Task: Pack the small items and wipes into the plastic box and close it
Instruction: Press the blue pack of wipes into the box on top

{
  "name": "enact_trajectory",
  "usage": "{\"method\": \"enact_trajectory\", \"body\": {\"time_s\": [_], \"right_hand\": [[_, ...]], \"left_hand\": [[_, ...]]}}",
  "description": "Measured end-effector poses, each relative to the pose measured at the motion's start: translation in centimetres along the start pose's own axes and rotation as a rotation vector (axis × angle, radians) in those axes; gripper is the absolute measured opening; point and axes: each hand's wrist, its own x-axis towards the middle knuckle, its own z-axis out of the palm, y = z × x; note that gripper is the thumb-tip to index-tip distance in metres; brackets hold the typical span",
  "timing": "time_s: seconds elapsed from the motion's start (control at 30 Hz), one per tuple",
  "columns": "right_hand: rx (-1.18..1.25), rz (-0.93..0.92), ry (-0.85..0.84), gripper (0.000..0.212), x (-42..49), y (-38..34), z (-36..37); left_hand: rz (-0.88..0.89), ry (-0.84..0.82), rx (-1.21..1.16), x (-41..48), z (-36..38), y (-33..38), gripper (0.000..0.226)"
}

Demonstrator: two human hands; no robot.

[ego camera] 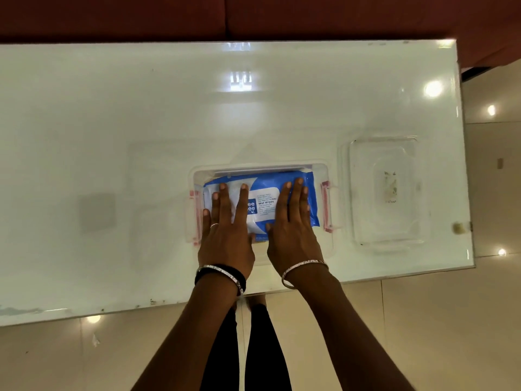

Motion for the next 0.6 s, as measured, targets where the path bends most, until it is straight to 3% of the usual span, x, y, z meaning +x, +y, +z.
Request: {"method": "enact_trajectory", "body": {"time_s": [0.13,0.2,0.23,0.3,0.37,0.43,0.6], "right_hand": [[0.057,-0.019,-0.07,0.092,0.1,-0.3,-1.4],[0.164,-0.035,-0.061,0.081,-0.4,0.1,-2.7],[0.241,-0.043,0.019,0.068,-0.8,0.5,-3.5],[0.41,-0.03,0.342,0.033,-2.0,2.0,-4.9],[0.605,0.106,0.588,0.019,-3.6,4.1,-6.3],[0.751,0.288,0.687,0.018,-4.9,7.0,-7.0],[1.012,0.779,0.693,0.017,-5.8,14.8,-5.9]], "left_hand": [[-0.006,-0.052,0.002,0.4,-1.1,0.6,0.092],[-0.011,-0.058,-0.026,0.1,-2.1,1.3,0.083],[-0.007,-0.04,-0.055,-0.1,-2.6,1.6,0.076],[0.044,0.071,-0.15,-0.4,-3.7,2.4,0.056],[0.149,0.226,-0.237,-0.3,-4.8,4.0,0.035],[0.23,0.32,-0.311,0.4,-5.6,6.3,0.023],[0.428,0.279,-0.496,4.8,-6.0,13.4,0.017]]}}
